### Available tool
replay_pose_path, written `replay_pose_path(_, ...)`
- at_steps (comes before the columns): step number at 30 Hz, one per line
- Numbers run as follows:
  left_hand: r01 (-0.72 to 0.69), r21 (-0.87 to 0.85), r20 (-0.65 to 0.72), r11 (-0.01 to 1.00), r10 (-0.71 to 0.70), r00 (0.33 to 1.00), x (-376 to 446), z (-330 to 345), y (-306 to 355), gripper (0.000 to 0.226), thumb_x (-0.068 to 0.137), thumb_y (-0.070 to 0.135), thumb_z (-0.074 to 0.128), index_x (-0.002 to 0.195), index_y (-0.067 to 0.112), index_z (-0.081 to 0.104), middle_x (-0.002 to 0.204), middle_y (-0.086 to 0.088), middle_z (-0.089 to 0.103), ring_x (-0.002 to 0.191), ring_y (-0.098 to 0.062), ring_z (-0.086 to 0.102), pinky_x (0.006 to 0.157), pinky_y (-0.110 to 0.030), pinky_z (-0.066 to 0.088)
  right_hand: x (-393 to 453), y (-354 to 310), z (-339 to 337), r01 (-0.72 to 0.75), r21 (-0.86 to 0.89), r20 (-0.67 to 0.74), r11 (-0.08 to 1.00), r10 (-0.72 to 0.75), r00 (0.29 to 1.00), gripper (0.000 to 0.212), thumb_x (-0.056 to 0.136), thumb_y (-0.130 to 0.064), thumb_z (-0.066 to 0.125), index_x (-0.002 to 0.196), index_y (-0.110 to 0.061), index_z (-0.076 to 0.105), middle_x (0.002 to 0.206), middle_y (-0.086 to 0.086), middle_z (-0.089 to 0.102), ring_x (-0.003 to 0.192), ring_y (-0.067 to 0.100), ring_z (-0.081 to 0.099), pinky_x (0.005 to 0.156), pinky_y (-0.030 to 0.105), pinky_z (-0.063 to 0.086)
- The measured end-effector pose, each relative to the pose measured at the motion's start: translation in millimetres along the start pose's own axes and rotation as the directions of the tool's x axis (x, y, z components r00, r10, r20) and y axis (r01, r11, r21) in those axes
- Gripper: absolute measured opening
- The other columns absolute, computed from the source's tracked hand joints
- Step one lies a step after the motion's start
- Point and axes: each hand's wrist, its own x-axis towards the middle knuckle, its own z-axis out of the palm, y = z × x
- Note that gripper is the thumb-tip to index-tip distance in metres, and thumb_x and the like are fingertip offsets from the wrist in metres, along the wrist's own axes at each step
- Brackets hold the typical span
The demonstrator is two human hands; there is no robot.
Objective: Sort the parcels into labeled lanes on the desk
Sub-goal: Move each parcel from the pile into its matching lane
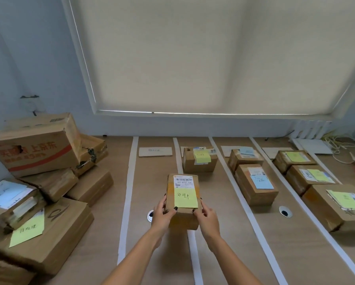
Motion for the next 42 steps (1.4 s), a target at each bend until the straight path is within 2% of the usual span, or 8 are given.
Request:
replay_pose_path(5, -0.063, -0.018, 0.011, 0.998, 0.063, 0.998, 70, 61, 13, 0.057, 0.093, 0.008, 0.052, 0.142, 0.027, 0.032, 0.144, -0.003, 0.040, 0.130, -0.019, 0.039, 0.107, -0.035, 0.038, 80, 4, -31, -0.005, 0.034, -0.170, 0.999, 0.011, 0.985, 0.046, 0.095, -0.025, 0.051, 0.140, -0.029, 0.042, 0.128, 0.004, 0.050, 0.123, 0.021, 0.046, 0.100, 0.036, 0.044)
replay_pose_path(8, -0.024, -0.017, -0.003, 1.000, 0.024, 1.000, 109, 92, 3, 0.058, 0.094, 0.010, 0.049, 0.144, 0.028, 0.028, 0.146, 0.000, 0.039, 0.133, -0.019, 0.037, 0.109, -0.036, 0.037, 125, 19, -39, -0.015, 0.007, -0.152, 1.000, 0.015, 0.988, 0.049, 0.096, -0.018, 0.051, 0.143, -0.024, 0.039, 0.143, 0.002, 0.046, 0.133, 0.021, 0.039, 0.107, 0.037, 0.038)
replay_pose_path(16, 0.046, -0.070, 0.028, 0.996, -0.044, 0.999, 170, 103, -34, 0.053, 0.095, 0.016, 0.047, 0.144, 0.031, 0.031, 0.142, 0.003, 0.044, 0.122, -0.011, 0.041, 0.096, -0.023, 0.039, 174, 60, -25, 0.014, -0.058, -0.047, 0.998, -0.016, 0.999, 0.047, 0.093, -0.014, 0.055, 0.127, -0.042, 0.037, 0.119, -0.017, 0.047, 0.113, 0.004, 0.042, 0.092, 0.017, 0.035)
replay_pose_path(19, 0.046, -0.091, 0.025, 0.995, -0.044, 0.999, 174, 99, -32, 0.054, 0.095, 0.011, 0.044, 0.144, 0.028, 0.032, 0.144, 0.001, 0.043, 0.123, -0.011, 0.041, 0.101, -0.025, 0.039, 177, 60, -23, 0.029, -0.056, -0.048, 0.998, -0.032, 0.998, 0.051, 0.093, -0.012, 0.055, 0.133, -0.037, 0.036, 0.128, -0.012, 0.048, 0.115, 0.003, 0.042, 0.091, 0.015, 0.034)
replay_pose_path(22, 0.054, -0.077, 0.013, 0.996, -0.054, 0.998, 164, 93, -28, 0.054, 0.095, 0.011, 0.044, 0.145, 0.027, 0.031, 0.147, 0.000, 0.039, 0.132, -0.015, 0.037, 0.101, -0.026, 0.035, 168, 55, -27, -0.025, -0.113, -0.096, 0.993, 0.014, 0.995, 0.062, 0.093, -0.014, 0.057, 0.146, -0.023, 0.027, 0.149, -0.001, 0.035, 0.136, 0.018, 0.034, 0.110, 0.032, 0.033)
replay_pose_path(25, 0.055, -0.043, -0.017, 0.998, -0.056, 0.998, 142, 82, -21, 0.051, 0.096, 0.012, 0.043, 0.143, 0.028, 0.034, 0.149, -0.004, 0.036, 0.137, -0.022, 0.034, 0.104, -0.031, 0.035, 149, 45, -36, -0.054, -0.142, -0.137, 0.988, 0.034, 0.990, 0.066, 0.091, -0.015, 0.060, 0.147, -0.021, 0.025, 0.153, 0.005, 0.030, 0.140, 0.024, 0.030, 0.113, 0.044, 0.032)
replay_pose_path(36, -0.088, 0.078, -0.048, 0.993, 0.091, 0.995, -5, 18, 21, 0.050, 0.093, 0.001, 0.042, 0.139, 0.021, 0.040, 0.142, -0.002, 0.045, 0.131, -0.019, 0.041, 0.096, -0.025, 0.037, 22, -38, -32, 0.138, -0.222, 0.038, 0.965, -0.133, 0.990, 0.059, 0.086, -0.006, 0.061, 0.138, -0.021, 0.037, 0.138, 0.006, 0.036, 0.109, 0.015, 0.049, 0.084, 0.025, 0.049)
replay_pose_path(42, -0.155, 0.132, -0.099, 0.979, 0.168, 0.981, -70, -35, 28, 0.054, 0.091, -0.002, 0.041, 0.140, 0.020, 0.038, 0.140, -0.002, 0.045, 0.132, -0.018, 0.039, 0.094, -0.025, 0.040, -40, -53, -7, 0.232, -0.272, 0.145, 0.934, -0.199, 0.969, 0.062, 0.080, -0.009, 0.068, 0.135, -0.018, 0.041, 0.136, 0.009, 0.037, 0.111, 0.021, 0.049, 0.098, 0.037, 0.048)
